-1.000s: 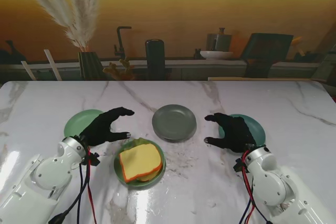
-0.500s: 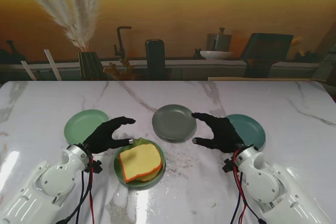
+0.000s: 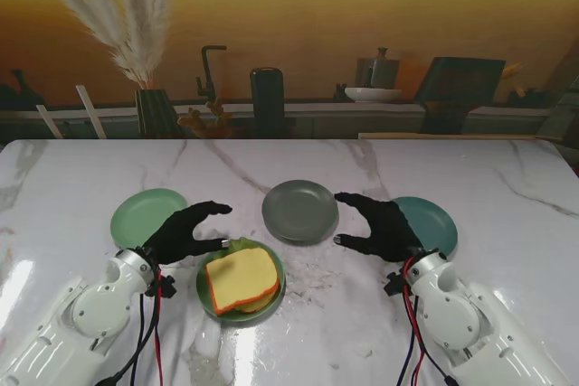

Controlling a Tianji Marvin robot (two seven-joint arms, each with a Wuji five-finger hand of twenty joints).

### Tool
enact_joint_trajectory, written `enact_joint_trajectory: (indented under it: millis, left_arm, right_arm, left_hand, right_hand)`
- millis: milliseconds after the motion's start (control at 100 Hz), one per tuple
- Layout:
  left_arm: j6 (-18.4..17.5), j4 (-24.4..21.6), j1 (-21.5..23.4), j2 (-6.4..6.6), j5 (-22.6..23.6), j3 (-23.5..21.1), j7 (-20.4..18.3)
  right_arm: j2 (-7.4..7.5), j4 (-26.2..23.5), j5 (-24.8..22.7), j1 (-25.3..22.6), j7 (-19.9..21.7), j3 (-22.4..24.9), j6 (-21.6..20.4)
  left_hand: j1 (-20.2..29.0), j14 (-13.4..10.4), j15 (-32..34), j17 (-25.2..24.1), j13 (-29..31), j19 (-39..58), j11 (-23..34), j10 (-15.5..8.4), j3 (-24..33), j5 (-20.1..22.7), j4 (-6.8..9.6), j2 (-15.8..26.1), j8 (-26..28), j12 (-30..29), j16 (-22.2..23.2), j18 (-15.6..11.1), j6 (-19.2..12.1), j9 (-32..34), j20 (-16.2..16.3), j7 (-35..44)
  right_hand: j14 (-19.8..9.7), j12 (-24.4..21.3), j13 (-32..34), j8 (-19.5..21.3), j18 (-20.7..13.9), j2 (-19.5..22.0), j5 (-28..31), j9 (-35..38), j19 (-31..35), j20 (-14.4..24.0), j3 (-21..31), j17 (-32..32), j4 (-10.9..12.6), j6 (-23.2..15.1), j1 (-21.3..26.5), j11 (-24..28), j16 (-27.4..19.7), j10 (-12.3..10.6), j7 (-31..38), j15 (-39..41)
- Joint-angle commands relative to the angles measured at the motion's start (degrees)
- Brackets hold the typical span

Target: Prepare sandwich (Bread, lettuce, and egg)

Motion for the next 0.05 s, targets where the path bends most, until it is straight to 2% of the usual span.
enact_joint_trajectory:
  millis: [0, 40]
  left_arm:
    - [0.2, 0.1, -0.2, -0.25, 0.1, 0.1, 0.2]
    - [0.1, 0.1, -0.3, -0.25, 0.1, 0.1, 0.2]
  right_arm:
    - [-1.08, -0.4, -0.1, -0.3, 0.1, 0.0, 0.0]
    - [-1.08, -0.4, -0.1, -0.3, 0.1, 0.0, 0.1]
  left_hand:
    - [0.9, -0.2, 0.4, -0.4, 0.2, 0.7, 0.3, -0.3, 0.0, -0.2, -3.22, 0.9, 0.7, 0.9, 0.5, 0.0, 0.1, 0.5, 0.3, 0.9]
    - [0.9, -0.2, 0.4, -0.4, 0.2, 0.7, 0.3, -0.3, 0.0, -0.1, -3.23, 0.9, 0.8, 0.9, 0.5, 0.0, 0.1, 0.6, 0.3, 1.0]
  right_hand:
    - [-1.5, 0.7, -1.1, -0.1, -0.6, 0.7, 1.0, -1.4, 0.3, -1.0, -0.4, -1.4, -1.4, 1.0, -1.4, 0.8, 0.3, -0.9, 0.8, 0.3]
    - [-1.4, 0.7, -1.2, -0.1, -0.6, 0.8, 1.0, -1.3, 0.3, -1.0, -0.4, -1.5, -1.4, 0.9, -1.4, 0.9, 0.3, -1.0, 0.9, 0.3]
